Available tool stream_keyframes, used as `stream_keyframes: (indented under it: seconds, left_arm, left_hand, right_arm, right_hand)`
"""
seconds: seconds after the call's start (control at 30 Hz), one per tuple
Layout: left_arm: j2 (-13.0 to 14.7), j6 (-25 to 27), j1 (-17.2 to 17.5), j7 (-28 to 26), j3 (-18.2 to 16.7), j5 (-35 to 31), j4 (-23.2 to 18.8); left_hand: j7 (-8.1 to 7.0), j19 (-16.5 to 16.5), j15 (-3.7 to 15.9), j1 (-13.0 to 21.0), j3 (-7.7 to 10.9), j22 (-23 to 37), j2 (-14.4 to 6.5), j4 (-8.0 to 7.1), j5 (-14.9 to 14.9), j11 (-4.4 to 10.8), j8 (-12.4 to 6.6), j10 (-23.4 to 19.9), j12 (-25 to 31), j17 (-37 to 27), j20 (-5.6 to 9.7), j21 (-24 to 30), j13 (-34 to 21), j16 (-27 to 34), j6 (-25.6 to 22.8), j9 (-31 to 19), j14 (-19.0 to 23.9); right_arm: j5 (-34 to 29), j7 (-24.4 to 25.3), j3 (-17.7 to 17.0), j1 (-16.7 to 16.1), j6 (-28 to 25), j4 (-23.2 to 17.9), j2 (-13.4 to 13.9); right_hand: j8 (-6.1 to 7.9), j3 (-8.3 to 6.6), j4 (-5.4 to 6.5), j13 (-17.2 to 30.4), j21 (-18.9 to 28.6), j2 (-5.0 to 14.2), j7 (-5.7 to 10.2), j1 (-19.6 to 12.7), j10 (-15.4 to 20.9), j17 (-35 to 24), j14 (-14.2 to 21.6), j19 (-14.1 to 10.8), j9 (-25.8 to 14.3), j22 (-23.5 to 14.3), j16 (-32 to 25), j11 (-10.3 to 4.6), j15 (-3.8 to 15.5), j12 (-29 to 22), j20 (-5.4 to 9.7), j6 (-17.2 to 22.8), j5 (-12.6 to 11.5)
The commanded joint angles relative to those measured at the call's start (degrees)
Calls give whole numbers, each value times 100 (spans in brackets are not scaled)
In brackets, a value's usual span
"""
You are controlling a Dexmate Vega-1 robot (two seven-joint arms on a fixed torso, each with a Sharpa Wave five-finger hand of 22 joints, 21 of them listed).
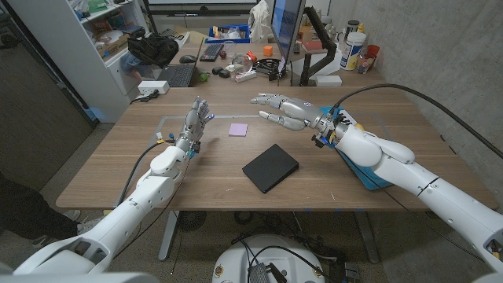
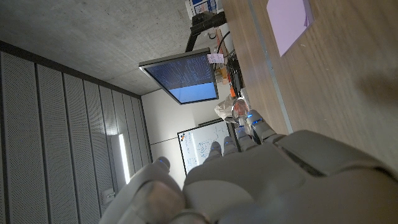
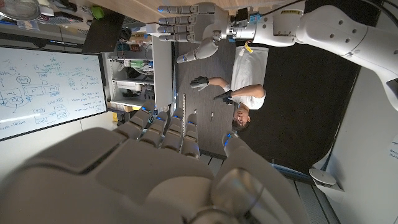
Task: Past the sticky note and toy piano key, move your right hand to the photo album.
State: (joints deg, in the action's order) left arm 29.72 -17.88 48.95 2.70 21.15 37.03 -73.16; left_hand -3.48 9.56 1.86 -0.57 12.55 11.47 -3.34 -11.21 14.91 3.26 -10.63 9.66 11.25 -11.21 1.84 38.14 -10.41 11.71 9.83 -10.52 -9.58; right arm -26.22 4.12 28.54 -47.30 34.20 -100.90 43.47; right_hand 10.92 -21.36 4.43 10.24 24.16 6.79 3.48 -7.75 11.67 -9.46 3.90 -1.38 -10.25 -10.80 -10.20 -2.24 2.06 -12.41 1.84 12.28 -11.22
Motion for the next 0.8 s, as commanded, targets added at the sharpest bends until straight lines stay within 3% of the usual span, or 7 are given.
stream_keyframes:
  seconds: [0.03, 0.8]
  left_arm:
    - [10, 25, 52, -43, -6, 4, -78]
    - [10, 74, 50, -102, 31, -48, -142]
  left_hand:
    - [-53, 2031, 273, 1, -23, 13, -718, -16, 31, 2, -24, 1786, 18, -8, 538, 38, -19, 37, 1709, -13, -2280]
    - [-52, 2028, 272, 2, -31, 12, -721, -16, 39, -2, -26, 1781, 19, -7, 540, 42, -19, 36, 1704, -13, -2275]
  right_arm:
    - [-43, -166, 108, 64, 47, 27, 23]
    - [-193, -290, 213, 139, 34, 106, 49]
  right_hand:
    - [-2, 32, -3, 19, -24, 202, -24, 2, 14, -26, 35, -37, -33, -12, -24, 1, 43, 22, 346, 44, 18]
    - [-4, 39, -3, 20, -45, 208, -31, -4, 12, -26, 30, -36, -34, -14, -21, 18, 47, 29, 339, 41, 17]
